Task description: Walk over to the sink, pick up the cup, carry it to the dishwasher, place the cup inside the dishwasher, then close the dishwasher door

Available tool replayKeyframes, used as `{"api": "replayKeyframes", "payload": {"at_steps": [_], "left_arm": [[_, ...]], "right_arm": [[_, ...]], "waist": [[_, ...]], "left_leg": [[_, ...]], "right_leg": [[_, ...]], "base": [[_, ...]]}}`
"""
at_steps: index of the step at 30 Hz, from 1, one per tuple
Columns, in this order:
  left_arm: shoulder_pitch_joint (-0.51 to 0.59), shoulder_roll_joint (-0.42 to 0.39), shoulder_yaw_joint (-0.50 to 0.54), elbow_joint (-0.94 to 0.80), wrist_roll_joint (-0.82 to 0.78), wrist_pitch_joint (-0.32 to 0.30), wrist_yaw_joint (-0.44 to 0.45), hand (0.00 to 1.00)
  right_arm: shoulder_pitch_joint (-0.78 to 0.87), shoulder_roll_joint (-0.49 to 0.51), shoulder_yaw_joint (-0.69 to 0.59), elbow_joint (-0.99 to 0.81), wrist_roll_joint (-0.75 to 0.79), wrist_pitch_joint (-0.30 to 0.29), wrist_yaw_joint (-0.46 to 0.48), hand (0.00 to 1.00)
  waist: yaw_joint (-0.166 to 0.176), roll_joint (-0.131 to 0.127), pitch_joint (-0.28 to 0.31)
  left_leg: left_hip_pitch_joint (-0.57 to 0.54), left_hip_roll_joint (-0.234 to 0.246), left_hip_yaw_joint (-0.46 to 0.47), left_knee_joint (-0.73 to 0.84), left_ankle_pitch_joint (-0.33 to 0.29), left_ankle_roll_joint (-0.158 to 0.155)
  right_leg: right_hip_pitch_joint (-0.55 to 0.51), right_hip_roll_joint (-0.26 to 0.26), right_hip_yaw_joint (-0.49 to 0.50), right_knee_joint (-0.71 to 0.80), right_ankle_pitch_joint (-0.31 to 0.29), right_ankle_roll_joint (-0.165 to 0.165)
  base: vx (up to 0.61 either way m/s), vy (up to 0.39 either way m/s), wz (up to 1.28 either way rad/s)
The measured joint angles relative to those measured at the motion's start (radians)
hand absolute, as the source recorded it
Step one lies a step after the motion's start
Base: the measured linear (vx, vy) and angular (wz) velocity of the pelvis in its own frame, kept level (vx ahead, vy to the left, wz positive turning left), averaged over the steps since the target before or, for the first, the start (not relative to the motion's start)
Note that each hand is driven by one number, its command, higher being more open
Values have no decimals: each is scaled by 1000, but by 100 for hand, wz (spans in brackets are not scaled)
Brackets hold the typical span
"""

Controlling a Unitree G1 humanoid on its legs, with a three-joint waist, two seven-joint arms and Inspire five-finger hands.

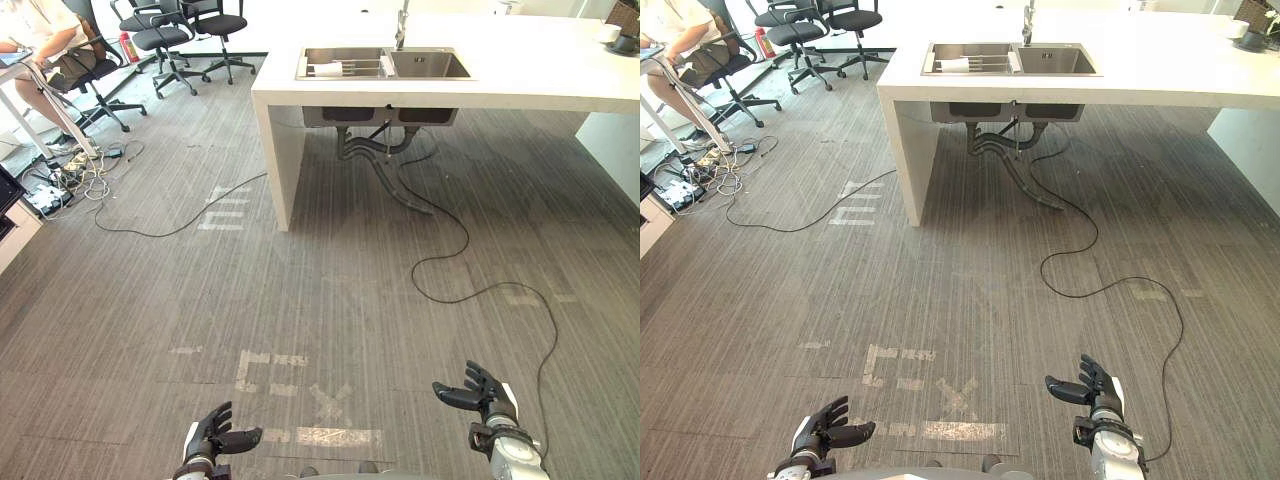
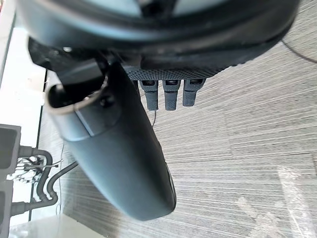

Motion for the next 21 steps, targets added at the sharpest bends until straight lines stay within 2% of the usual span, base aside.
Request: {"api": "replayKeyframes", "payload": {"at_steps": [12, 21], "left_arm": [[9, 0, 10, -17, -7, 0, -1, 90], [12, -2, 6, -97, -7, -1, 0, 90]], "right_arm": [[15, -4, -30, 0, 38, 0, 15, 90], [30, -4, -30, 0, 66, 0, 19, 90]], "waist": [[-1, 10, 2], [-1, 11, 1]], "left_leg": [[-4, 4, -2, -6, -1, -1], [-11, 4, -4, -6, -2, -1]], "right_leg": [[-4, 4, -2, -2, -2, 0], [-11, 4, -4, -1, -6, 1]], "base": [[0, 0, 0], [0, 0, 0]]}}
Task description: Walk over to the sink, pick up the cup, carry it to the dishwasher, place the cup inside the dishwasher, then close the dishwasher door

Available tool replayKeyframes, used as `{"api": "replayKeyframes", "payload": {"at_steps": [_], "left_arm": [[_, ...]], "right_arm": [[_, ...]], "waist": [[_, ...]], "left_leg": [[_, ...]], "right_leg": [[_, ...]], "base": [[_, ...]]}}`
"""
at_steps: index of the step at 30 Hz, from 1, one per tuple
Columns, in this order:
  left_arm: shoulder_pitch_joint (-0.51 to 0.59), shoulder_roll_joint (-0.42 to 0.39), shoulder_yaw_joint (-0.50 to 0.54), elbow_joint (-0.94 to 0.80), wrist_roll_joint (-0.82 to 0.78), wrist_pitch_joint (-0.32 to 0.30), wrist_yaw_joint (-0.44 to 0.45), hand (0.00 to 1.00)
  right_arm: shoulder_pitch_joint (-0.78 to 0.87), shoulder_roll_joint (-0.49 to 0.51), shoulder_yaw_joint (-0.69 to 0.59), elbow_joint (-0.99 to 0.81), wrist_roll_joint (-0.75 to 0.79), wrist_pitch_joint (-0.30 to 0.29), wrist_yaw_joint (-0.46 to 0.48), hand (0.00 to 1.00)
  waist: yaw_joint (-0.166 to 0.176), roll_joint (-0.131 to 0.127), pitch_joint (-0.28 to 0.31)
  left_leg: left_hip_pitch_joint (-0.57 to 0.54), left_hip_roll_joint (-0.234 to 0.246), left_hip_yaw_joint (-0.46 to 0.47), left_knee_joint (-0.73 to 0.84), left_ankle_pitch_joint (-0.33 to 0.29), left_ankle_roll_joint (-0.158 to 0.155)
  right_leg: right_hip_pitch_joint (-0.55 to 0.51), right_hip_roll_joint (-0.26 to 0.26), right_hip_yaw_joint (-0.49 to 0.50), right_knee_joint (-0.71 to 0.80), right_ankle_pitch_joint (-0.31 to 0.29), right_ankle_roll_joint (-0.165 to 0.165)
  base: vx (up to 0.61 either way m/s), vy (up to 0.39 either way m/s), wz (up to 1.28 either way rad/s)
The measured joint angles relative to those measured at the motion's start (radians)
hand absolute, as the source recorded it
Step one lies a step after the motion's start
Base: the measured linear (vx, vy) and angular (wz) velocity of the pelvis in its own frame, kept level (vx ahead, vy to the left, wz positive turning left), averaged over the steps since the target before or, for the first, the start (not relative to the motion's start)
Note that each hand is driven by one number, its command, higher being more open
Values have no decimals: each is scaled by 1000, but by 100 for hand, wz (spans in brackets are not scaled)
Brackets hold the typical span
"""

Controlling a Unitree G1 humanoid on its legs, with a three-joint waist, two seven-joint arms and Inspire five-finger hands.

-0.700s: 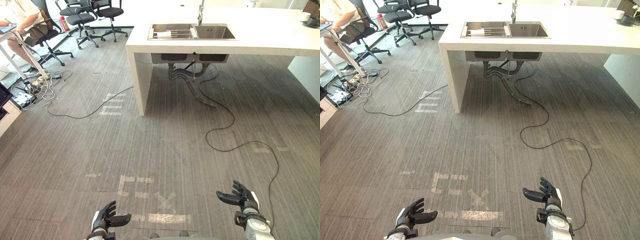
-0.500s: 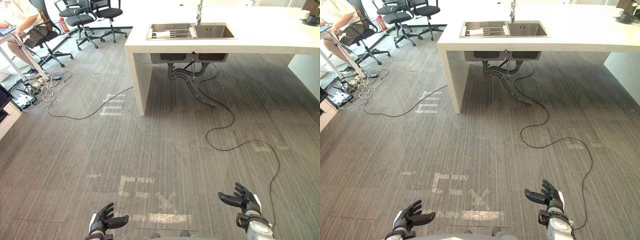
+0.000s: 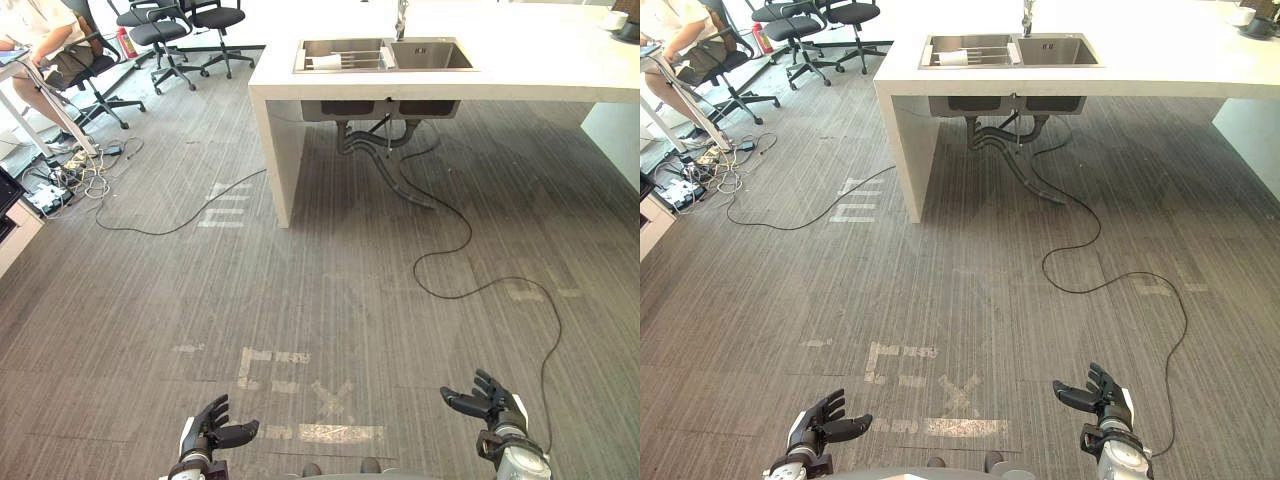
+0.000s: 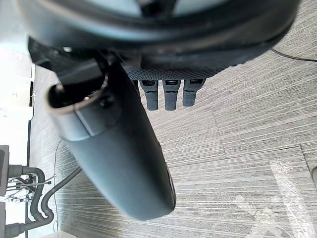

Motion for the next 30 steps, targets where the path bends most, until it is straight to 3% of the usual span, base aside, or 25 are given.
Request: {"api": "replayKeyframes", "payload": {"at_steps": [13, 21, 23, 24, 26, 28, 30], "left_arm": [[6, -6, -18, -127, -3, 0, 2, 90], [22, -33, -15, -217, -39, 1, 6, 90], [24, -45, -15, -244, -40, 1, 5, 90], [27, -46, -15, -260, -41, 1, 5, 90], [26, -44, -17, -277, -41, 1, 10, 90], [25, -38, -20, -278, -41, 1, 22, 90], [26, -35, -20, -277, -42, 2, 34, 90]], "right_arm": [[-2, 22, 9, 11, 11, 2, 16, 90], [-6, 27, 11, 10, 11, 2, 8, 90], [-13, 27, 11, 10, 11, 2, 3, 90], [-24, 27, 11, 9, 11, 3, -2, 90], [-37, 26, 10, 8, 11, 5, -13, 90], [-37, 30, 14, 0, 11, 7, -16, 90], [-36, 30, 14, -1, 10, 10, -18, 90]], "waist": [[1, 8, -15], [16, 7, -21], [25, 7, -21], [24, 7, -20], [23, -1, -11], [17, -7, 4], [13, -14, 9]], "left_leg": [[-26, 5, 9, 13, -14, -5], [-97, 21, 65, 138, -104, 3], [-124, 29, 84, 192, -143, 6], [-146, 31, 93, 235, -175, 11], [-157, 26, 104, 310, -237, 32], [-124, 21, 96, 330, -273, 44], [-91, 15, 91, 332, -302, 45]], "right_leg": [[-25, 4, 9, 1, -2, 0], [-71, 15, 67, 30, -24, 13], [-113, 19, 85, 100, -62, 13], [-155, 20, 93, 186, -108, 22], [-249, 9, 92, 425, -205, 70], [-338, -6, 58, 656, -232, 107], [-379, -33, 12, 742, -265, 90]], "base": [[1, -1, -2], [29, 21, -23], [60, 47, -26], [53, 42, -22], [96, 67, -16], [150, 59, 6], [220, 43, 10]]}}
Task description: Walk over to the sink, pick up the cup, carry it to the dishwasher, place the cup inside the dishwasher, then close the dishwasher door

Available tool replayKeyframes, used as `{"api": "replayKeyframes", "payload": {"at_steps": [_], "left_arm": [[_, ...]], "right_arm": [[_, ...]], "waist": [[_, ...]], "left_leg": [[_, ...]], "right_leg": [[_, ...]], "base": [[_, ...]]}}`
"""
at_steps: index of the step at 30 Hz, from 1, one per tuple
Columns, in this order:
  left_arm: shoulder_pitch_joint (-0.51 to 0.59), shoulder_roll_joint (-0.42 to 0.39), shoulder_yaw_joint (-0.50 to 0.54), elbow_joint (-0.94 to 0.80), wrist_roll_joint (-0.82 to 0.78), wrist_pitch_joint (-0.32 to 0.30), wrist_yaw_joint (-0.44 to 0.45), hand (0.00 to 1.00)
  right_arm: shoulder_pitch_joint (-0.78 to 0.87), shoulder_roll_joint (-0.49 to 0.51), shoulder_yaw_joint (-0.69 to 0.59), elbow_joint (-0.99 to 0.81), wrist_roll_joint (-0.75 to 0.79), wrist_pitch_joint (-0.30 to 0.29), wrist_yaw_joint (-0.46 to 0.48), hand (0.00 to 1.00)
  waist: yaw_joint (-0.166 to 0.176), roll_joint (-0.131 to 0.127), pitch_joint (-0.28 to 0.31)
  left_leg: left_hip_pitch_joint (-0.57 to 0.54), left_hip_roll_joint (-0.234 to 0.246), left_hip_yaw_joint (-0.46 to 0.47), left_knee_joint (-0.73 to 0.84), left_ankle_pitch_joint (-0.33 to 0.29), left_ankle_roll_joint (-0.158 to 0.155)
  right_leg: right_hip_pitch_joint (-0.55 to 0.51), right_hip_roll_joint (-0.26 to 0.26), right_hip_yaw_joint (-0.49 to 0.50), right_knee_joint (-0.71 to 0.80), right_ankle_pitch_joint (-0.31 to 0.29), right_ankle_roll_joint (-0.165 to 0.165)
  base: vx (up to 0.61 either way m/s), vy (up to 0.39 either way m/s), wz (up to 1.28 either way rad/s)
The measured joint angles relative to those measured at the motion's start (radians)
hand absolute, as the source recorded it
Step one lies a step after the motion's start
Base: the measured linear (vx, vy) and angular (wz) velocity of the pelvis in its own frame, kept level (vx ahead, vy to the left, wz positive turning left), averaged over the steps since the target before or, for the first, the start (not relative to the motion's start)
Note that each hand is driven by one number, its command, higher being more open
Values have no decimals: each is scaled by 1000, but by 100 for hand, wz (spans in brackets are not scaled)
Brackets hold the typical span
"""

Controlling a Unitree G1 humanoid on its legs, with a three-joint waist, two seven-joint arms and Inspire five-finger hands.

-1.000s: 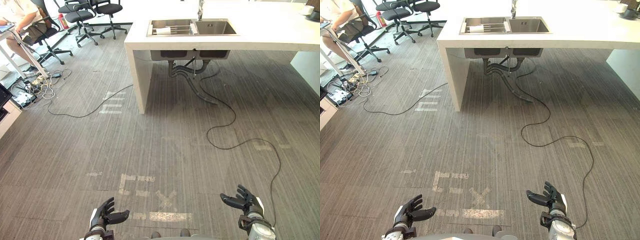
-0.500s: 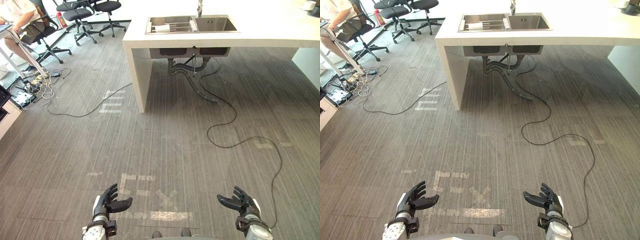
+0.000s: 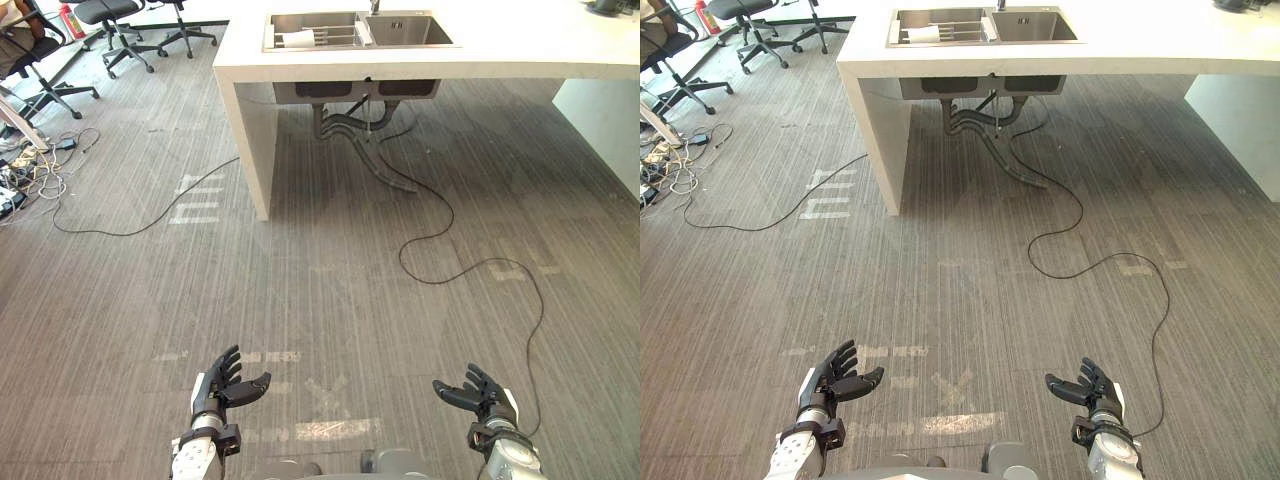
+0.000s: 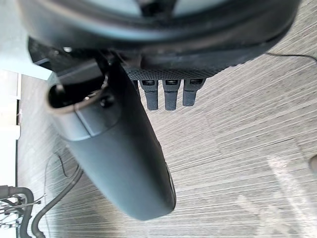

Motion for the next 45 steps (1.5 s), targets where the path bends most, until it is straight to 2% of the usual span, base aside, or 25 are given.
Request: {"api": "replayKeyframes", "payload": {"at_steps": [4, 6, 7, 8, 9, 10, 11, 13, 17, 19, 21, 23, 24, 27, 28, 29, 31, 33, 34, 37, 38, 39, 40, 41, 45], "left_arm": [[-58, 7, 5, 19, -36, 0, 14, 90], [-81, 8, 3, 27, -36, -1, 25, 90], [-82, 11, 4, 34, -36, -2, 32, 90], [-91, -5, 10, 70, -37, -2, 34, 90], [-91, -5, 12, 76, -36, -3, 34, 90], [-96, -9, 18, 88, -36, -2, 34, 90], [-88, -20, 20, 88, -37, -2, 32, 90], [-84, -32, 22, 79, -39, -3, 28, 90], [-72, -47, 20, 42, -67, -3, 26, 90], [-69, -46, 20, 39, -71, -3, 27, 90], [-63, -49, 20, 42, -76, -2, 31, 90], [-60, -41, 29, 46, -75, -2, 36, 90], [-63, -43, 33, 45, -74, -2, 37, 90], [-58, -44, 1, 11, -74, 0, 45, 90], [-47, -38, -11, -31, -74, 6, 50, 90], [-49, -33, -20, -83, -73, 17, 53, 90], [-48, -34, -33, -207, -73, 20, 69, 90], [-52, -36, -37, -372, -73, 15, 85, 90], [-56, -36, -37, -485, -73, 2, 93, 90], [-84, -39, -39, -638, -56, -50, 110, 90], [-107, -42, -44, -682, -56, -79, 130, 90], [-116, -40, -44, -695, -56, -88, 137, 90], [-127, -38, -45, -701, -55, -98, 147, 90], [-131, -54, -49, -702, -54, -100, 163, 90], [-140, -67, -97, -736, -56, -98, 154, 90]], "right_arm": [[-33, -34, 0, -2, 0, 0, -1, 90], [-42, -60, 0, -2, 1, 1, -2, 90], [-37, -71, -1, -2, 1, 1, -5, 90], [-54, -84, -4, 2, 2, 4, -9, 90], [-59, -81, -2, 1, 2, 4, -11, 90], [-68, -71, 1, 0, 8, 4, -8, 90], [-60, -63, 23, -13, 25, 5, -7, 90], [-39, -29, 40, -62, 48, 1, -12, 90], [-54, 28, 42, -129, 77, -8, -12, 90], [-58, 30, 43, -126, 77, -8, -13, 90], [-57, 26, 21, -93, 76, -8, -20, 90], [-65, 29, 20, -45, 76, -6, -28, 90], [-64, 29, 19, -39, 76, -6, -28, 90], [-33, 38, 14, -22, 74, -3, -34, 90], [-19, 53, 18, -18, 71, -3, -33, 90], [-10, 59, 22, -8, 65, -1, -28, 90], [-1, 69, 34, -10, 54, 2, -26, 90], [-2, 82, 45, -27, 47, 2, -20, 90], [-2, 91, 57, -46, 36, -1, -15, 90], [10, 96, 61, -68, 27, -3, -4, 90], [17, 94, 60, -71, 27, -4, -4, 90], [18, 91, 60, -70, 26, -4, -4, 90], [24, 83, 60, -62, 24, -4, -5, 90], [16, 60, 58, -38, 18, -4, -6, 90], [35, 54, 60, -35, 18, -2, -2, 90]], "waist": [[-20, 21, 37], [-23, 30, 42], [-34, 17, 35], [-37, 51, 37], [-39, 55, 39], [-38, 56, 55], [-30, 54, 60], [4, 41, 70], [51, 18, 84], [79, 9, 90], [92, 8, 89], [100, -5, 80], [98, -12, 79], [86, -34, 83], [76, -47, 83], [64, -51, 83], [59, -52, 83], [51, -52, 83], [40, -51, 83], [34, -42, 84], [29, -48, 74], [26, -56, 70], [16, -52, 69], [15, -10, 63], [11, 23, 58]], "left_leg": [[87, 30, -47, -65, -16, -22], [125, 48, -69, -99, -25, -60], [158, 44, -92, -97, -50, -100], [157, 81, -102, -40, -56, -116], [142, 93, -99, 18, -46, -132], [84, 118, -94, 223, 7, -153], [-21, 152, -91, 504, 129, -145], [-147, 229, -32, 791, 127, -121], [-372, 254, 39, 768, 104, -89], [-428, 206, 47, 497, 97, -97], [-406, 114, -2, 23, 198, -117], [-375, 72, -16, -44, 368, -71], [-377, 57, -18, -29, 381, -41], [-339, 20, 5, 87, 230, -8], [-287, 8, 9, 111, 173, 6], [-228, 2, 4, 131, 126, 13], [-128, 2, 2, 115, 81, 17], [-42, 13, -12, 60, 67, 12], [1, 27, -25, 31, 53, -3], [88, 63, -41, -2, 8, -33], [116, 76, -59, -10, -20, -62], [123, 78, -66, -10, -34, -75], [140, 84, -91, -8, -51, -93], [146, 124, -108, -9, -51, -110], [148, 177, -158, 129, 6, -169]], "right_leg": [[-110, 6, -73, -208, 22, -32], [-132, 29, -68, -365, 184, -54], [-120, 11, -75, -397, 335, -129], [-106, 39, -99, -351, 285, -205], [-89, 48, -103, -353, 264, -209], [-22, 66, -112, -371, 235, -234], [72, 84, -120, -424, 219, -253], [209, 114, -105, -508, 207, -269], [379, 117, -57, -651, 197, -275], [442, 103, -37, -688, 167, -263], [486, 80, -22, -693, 108, -230], [515, 48, 8, -677, 54, -192], [510, 36, 14, -650, 34, -179], [405, -18, 55, -266, -20, -42], [317, -38, 55, -7, 42, 103], [229, -66, 48, 231, 63, 156], [129, -114, -3, 395, 31, 91], [40, -128, -48, 370, 3, 40], [-12, -119, -74, 309, -14, 11], [-64, -79, -84, 42, -18, -3], [-79, -54, -46, -161, 37, -4], [-80, -49, -31, -221, 102, -7], [-64, -40, -31, -249, 217, -44], [-53, -11, -47, -230, 195, -76], [51, 30, -110, -229, 97, -147]], "base": [[415, -4, 31], [650, -108, 47], [641, -169, 41], [643, -184, 33], [615, -204, 12], [584, -201, 17], [570, -199, 15], [480, -159, -8], [457, -86, -27], [414, 66, -15], [497, 132, -13], [529, 174, -30], [572, 198, -12], [675, 244, -5], [559, 169, 0], [553, 148, 8], [540, 99, 8], [499, 21, 10], [483, -66, 16], [516, -147, 20], [577, -232, 30], [495, -220, 46], [439, -192, 31], [444, -193, 27], [524, -280, 29]]}}
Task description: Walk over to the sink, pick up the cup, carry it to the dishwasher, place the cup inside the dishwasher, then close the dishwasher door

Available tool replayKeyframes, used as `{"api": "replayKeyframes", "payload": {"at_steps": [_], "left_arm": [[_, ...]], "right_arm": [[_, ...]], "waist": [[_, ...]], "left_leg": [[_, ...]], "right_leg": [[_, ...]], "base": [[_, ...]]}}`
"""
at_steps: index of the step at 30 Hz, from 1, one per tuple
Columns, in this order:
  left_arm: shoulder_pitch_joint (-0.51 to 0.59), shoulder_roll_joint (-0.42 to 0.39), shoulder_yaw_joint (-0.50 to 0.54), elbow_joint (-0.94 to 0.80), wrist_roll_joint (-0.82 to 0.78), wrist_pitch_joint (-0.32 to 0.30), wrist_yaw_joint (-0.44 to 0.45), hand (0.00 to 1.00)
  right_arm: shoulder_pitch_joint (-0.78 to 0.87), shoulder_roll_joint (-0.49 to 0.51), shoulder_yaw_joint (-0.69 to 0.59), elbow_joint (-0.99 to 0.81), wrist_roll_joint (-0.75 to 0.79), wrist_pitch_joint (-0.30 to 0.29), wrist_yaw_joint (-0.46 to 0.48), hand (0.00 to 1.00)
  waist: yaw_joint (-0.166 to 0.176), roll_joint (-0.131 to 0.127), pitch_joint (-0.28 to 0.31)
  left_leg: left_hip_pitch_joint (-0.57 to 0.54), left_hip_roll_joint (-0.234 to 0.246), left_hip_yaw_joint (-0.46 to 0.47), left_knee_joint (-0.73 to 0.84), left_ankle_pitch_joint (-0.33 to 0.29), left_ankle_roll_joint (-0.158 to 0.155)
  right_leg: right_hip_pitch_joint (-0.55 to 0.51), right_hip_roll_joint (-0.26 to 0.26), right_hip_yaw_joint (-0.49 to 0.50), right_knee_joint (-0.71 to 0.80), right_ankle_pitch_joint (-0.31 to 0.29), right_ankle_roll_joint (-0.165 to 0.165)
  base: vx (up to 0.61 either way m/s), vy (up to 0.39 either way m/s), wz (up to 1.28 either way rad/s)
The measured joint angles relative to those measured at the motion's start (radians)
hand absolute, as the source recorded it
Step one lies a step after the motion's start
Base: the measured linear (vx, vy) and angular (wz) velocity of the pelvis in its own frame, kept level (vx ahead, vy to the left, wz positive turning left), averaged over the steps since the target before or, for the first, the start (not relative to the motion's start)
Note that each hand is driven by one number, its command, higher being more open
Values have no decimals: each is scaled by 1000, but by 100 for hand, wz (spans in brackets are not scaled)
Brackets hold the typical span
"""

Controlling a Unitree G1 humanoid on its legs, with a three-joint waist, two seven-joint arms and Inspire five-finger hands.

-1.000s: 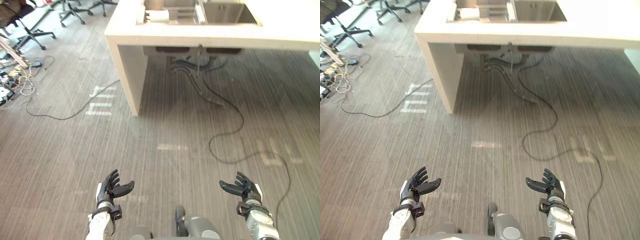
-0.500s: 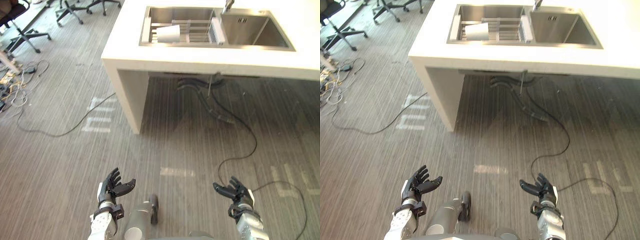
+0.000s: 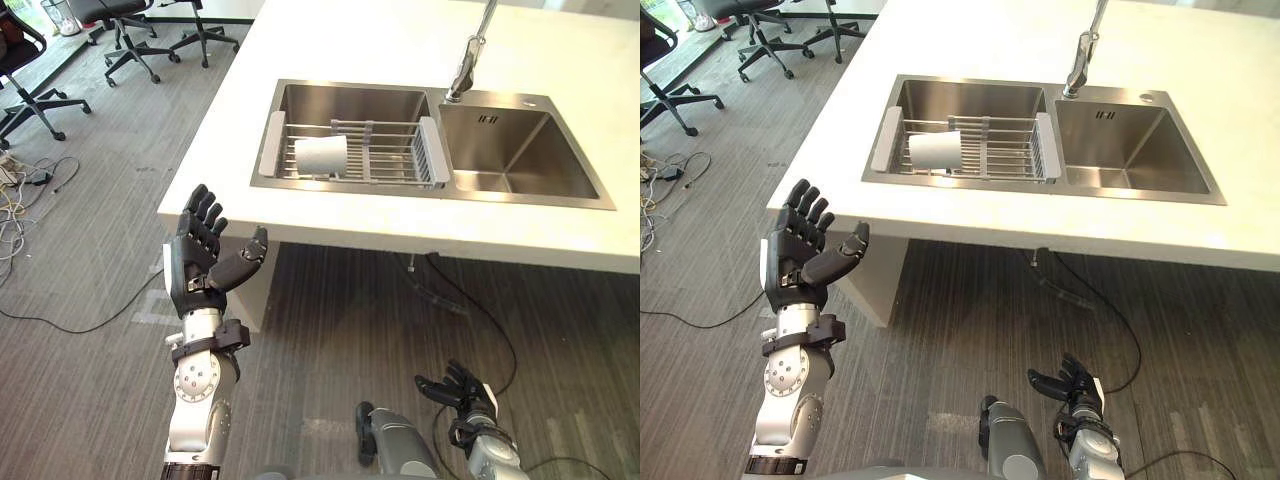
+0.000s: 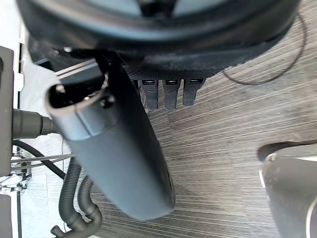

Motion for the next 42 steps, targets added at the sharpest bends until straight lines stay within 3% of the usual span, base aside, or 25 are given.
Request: {"api": "replayKeyframes", "payload": {"at_steps": [1, 2, 4, 5, 7, 9, 10, 11, 14, 16, 17, 18, 19, 20, 22, 24, 25, 26, 27, 28, 30, 34, 42], "left_arm": [[3, -13, -18, -38, 0, 0, -8, 90], [5, -18, -24, -74, 0, -1, -19, 90], [7, -9, -23, -125, 1, -4, -28, 90], [7, -7, -19, -156, 4, -9, -33, 90], [6, -1, -13, -171, 33, -27, -35, 90], [5, 14, 3, -162, 66, -30, -35, 90], [3, 34, 5, -150, 97, -29, -34, 90], [5, 44, 12, -136, 135, -28, -34, 90], [-1, 107, 37, -87, 180, -3, -36, 90], [2, 132, 44, -65, 197, 26, -36, 90], [7, 158, 43, -52, 219, 50, -40, 90], [7, 170, 42, -48, 230, 55, -44, 90], [8, 198, 38, -48, 249, 57, -58, 90], [8, 211, 38, -48, 267, 57, -64, 90], [-2, 246, 40, -48, 307, 57, -76, 90], [-16, 260, 39, -46, 326, 57, -81, 90], [-27, 269, 39, -37, 349, 57, -84, 90], [-38, 282, 41, -33, 355, 57, -84, 90], [-46, 279, 39, -23, 356, 59, -85, 90], [-49, 270, 38, -15, 360, 69, -93, 90], [-52, 277, 39, -15, 385, 72, -111, 90], [-74, 318, 38, -9, 393, 72, -150, 90], [-74, 408, 31, 2, 393, 72, -201, 90]], "right_arm": [[18, 6, 2, -15, 1, 0, 4, 90], [36, 10, 9, -44, 2, -1, 7, 90], [50, 12, 20, -62, 7, -4, 6, 90], [50, 12, 20, -68, 10, -4, 8, 90], [48, 7, 18, -69, 10, -5, 9, 90], [35, 5, 18, -50, 10, -5, 11, 90], [30, -4, 18, -32, 10, -6, 15, 90], [28, -15, 17, 3, 9, -7, 21, 90], [28, 8, 17, 44, 9, -3, 31, 90], [39, 8, 13, 44, 7, -3, 34, 90], [44, 8, 10, 48, -1, -2, 38, 90], [45, 10, 10, 48, -1, -2, 40, 90], [50, 15, 9, 48, -1, -3, 45, 90], [54, 19, 9, 48, -2, -3, 48, 90], [76, 31, 9, 43, -10, -3, 65, 90], [82, 33, 10, 41, -23, -3, 77, 90], [88, 31, 9, 36, -23, -2, 78, 90], [100, 30, 9, 33, -23, -4, 77, 90], [99, 26, 2, 37, -22, -3, 78, 90], [101, 17, -5, 34, -22, -1, 78, 90], [103, 6, -5, 32, -22, -1, 84, 90], [120, 4, -10, 28, -23, -1, 90, 90], [154, 2, -31, 37, -32, -1, 105, 90]], "waist": [[2, 6, 4], [11, 10, 9], [29, 17, 7], [36, 16, 7], [56, 24, 2], [60, 25, -1], [58, 27, -9], [63, 44, -21], [51, -33, -38], [49, -45, -38], [48, -49, -38], [43, -49, -38], [32, -50, -39], [25, -52, -40], [24, -66, -54], [22, -68, -57], [16, -75, -61], [16, -103, -69], [9, -102, -69], [10, -79, -76], [16, -61, -87], [20, -60, -92], [27, -70, -101]], "left_leg": [[-86, 23, -11, 237, 72, 10], [-195, 57, -3, 476, 198, 28], [-318, 91, 24, 667, 150, 27], [-383, 91, 44, 677, 110, 34], [-450, 80, 80, 562, 45, 31], [-465, 36, 94, 324, 34, 37], [-450, -8, 86, 104, 86, 33], [-423, -28, 69, -17, 236, 67], [-394, -81, 126, -36, 203, 93], [-364, -88, 158, -43, 174, 104], [-311, -93, 179, -74, 163, 111], [-290, -96, 181, -90, 161, 113], [-249, -96, 179, -123, 158, 117], [-230, -95, 179, -137, 157, 118], [-199, -92, 175, -160, 145, 111], [-193, -79, 157, -163, 140, 103], [-197, -81, 146, -157, 140, 94], [-204, -103, 137, -139, 126, 75], [-205, -102, 125, -129, 116, 66], [-206, -76, 119, -122, 113, 60], [-195, -49, 119, -132, 102, 41], [-175, -27, 117, -179, 120, 19], [-154, -55, 104, -257, 168, 35]], "right_leg": [[75, 22, -19, -53, -10, -7], [154, 41, -23, -112, -12, -11], [241, 63, -12, -174, -16, -21], [280, 65, -2, -207, -20, -27], [323, 62, 32, -250, -21, -28], [363, 44, 59, -292, -25, -18], [365, 28, 78, -297, -38, 7], [368, 31, 109, -290, -60, 43], [376, -41, 171, -285, -87, 85], [362, -56, 212, -233, -88, 89], [327, -64, 222, -110, -84, 134], [308, -64, 224, -52, -77, 149], [252, -65, 224, 88, -48, 203], [223, -69, 226, 157, -44, 214], [149, -78, 211, 220, -96, 169], [98, -77, 198, 150, -124, 148], [90, -82, 199, 29, -105, 148], [87, -106, 200, -86, -2, 157], [104, -108, 198, -96, -18, 159], [126, -87, 187, -127, -7, 146], [145, -54, 182, -158, 1, 132], [170, -29, 178, -210, 21, 114], [209, -45, 167, -314, 74, 124]], "base": [[461, -256, 31], [284, -155, 15], [288, -111, -13], [319, -101, -21], [258, 22, -38], [300, 128, -38], [314, 187, -46], [324, 207, -47], [389, 184, -30], [344, 159, -35], [207, 113, -34], [265, 138, -23], [152, 71, 0], [217, 85, 4], [159, -3, 9], [172, -97, 24], [152, -146, 34], [161, -184, 38], [147, -194, 24], [128, -186, 8], [93, -133, -8], [33, -81, -3], [2, 17, 6]]}}
